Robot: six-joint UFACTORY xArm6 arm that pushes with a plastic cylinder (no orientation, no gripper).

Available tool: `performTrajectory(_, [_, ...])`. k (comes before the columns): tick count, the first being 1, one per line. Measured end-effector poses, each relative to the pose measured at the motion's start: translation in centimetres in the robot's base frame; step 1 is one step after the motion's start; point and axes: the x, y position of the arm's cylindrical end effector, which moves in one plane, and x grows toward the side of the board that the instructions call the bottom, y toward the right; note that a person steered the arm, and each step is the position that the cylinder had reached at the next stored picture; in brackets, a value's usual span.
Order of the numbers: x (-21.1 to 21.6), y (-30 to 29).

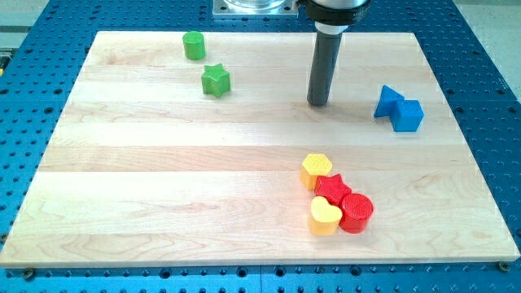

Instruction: Push the blue triangle closer to the blue cube

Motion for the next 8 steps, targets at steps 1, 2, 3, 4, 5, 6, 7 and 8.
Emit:
performTrajectory(1, [0.0,0.0])
performTrajectory(2, [0.0,0.0])
performTrajectory(3, [0.0,-0.2])
performTrajectory(4, [0.6,-1.8])
performTrajectory(5, [0.9,-3.3])
performTrajectory(6, [0.9,-3.4])
performTrajectory(7, [0.9,-3.5])
performTrajectory(8, [0.9,-3.5])
